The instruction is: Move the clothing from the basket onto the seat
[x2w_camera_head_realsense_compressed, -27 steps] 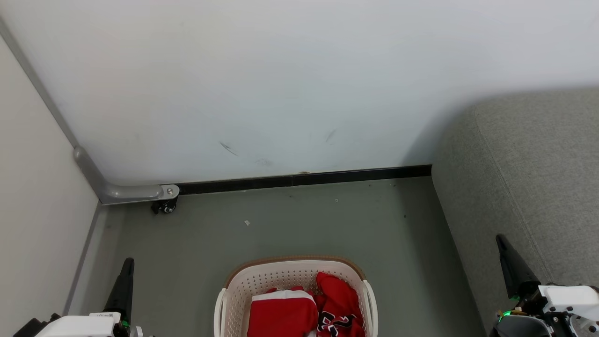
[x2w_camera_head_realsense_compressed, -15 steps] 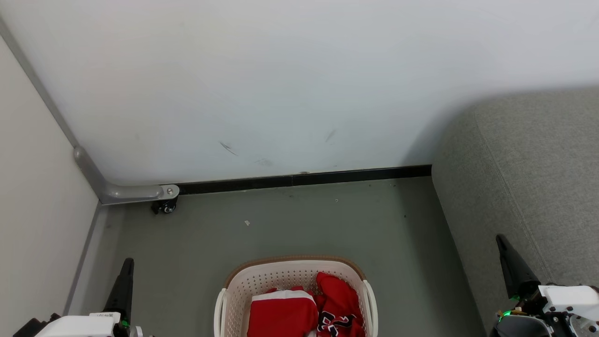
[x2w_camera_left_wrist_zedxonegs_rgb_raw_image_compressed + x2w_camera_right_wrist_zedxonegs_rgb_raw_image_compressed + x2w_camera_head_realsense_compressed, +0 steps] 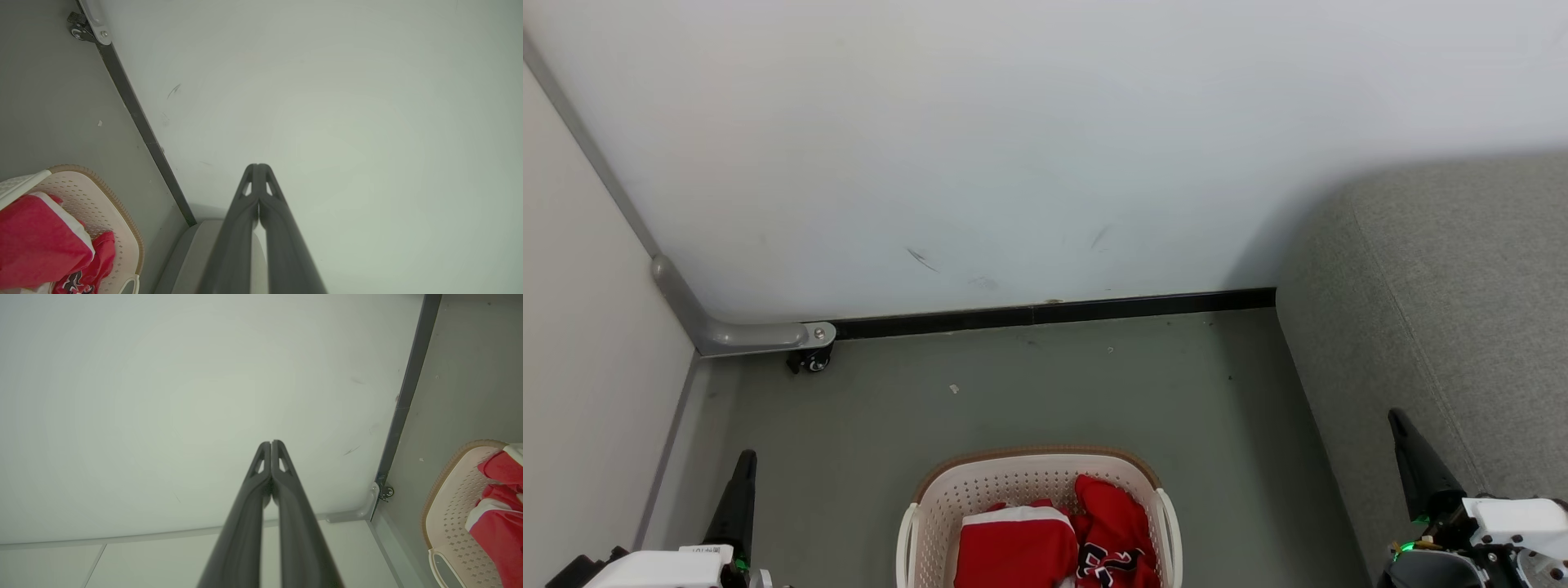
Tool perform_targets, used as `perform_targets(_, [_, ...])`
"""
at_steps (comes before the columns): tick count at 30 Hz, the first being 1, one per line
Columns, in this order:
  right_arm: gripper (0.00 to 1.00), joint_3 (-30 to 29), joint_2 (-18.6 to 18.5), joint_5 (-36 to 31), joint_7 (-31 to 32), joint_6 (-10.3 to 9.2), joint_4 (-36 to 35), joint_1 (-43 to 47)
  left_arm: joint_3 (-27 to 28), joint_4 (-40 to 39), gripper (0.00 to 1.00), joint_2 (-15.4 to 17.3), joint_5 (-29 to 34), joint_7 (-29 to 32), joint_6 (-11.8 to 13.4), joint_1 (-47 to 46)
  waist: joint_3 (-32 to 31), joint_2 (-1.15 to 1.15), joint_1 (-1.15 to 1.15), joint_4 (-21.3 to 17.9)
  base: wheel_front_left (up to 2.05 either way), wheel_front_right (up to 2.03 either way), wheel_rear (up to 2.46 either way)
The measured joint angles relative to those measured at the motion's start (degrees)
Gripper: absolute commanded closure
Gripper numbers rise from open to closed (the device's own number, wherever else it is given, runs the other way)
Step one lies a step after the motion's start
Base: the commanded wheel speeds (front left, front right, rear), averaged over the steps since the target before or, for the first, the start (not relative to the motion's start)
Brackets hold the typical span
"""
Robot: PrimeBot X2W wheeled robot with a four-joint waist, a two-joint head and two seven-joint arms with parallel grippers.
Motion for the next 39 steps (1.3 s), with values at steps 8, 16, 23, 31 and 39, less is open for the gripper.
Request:
perform_targets(8, [1.00,-0.02,0.01,-0.01,0.00,0.00,0.01,0.00,0.00,-0.01,1.00,0.00,0.00,0.00,0.00,0.00,0.00,0.00,0.00,0.00,0.00,0.00,0.00])
perform_targets(16, [1.00,-0.01,0.08,-0.29,-0.02,-0.01,0.21,0.18,-0.02,0.26,1.00,-0.10,-0.02,0.00,0.00,0.10,0.00,0.00,0.00,0.00,0.00,0.00,0.00])
perform_targets(23, [0.00,0.27,1.57,-0.29,-0.03,-0.07,3.28,3.61,-0.69,3.13,0.00,-1.81,-0.04,-0.01,0.08,2.94,0.03,0.00,0.00,0.00,0.00,0.00,0.00])
perform_targets(31, [0.00,1.18,1.56,-0.51,-0.30,-0.07,3.16,2.88,-1.23,2.78,0.00,-1.72,-0.37,-0.52,0.08,2.81,0.14,0.00,0.00,0.01,0.00,0.00,0.00])
perform_targets(39, [0.00,2.69,0.80,-4.27,-2.09,-0.07,2.75,2.49,-2.42,1.60,0.00,-1.14,2.27,-1.71,0.08,2.48,0.10,0.00,0.05,0.05,0.00,0.00,0.00])
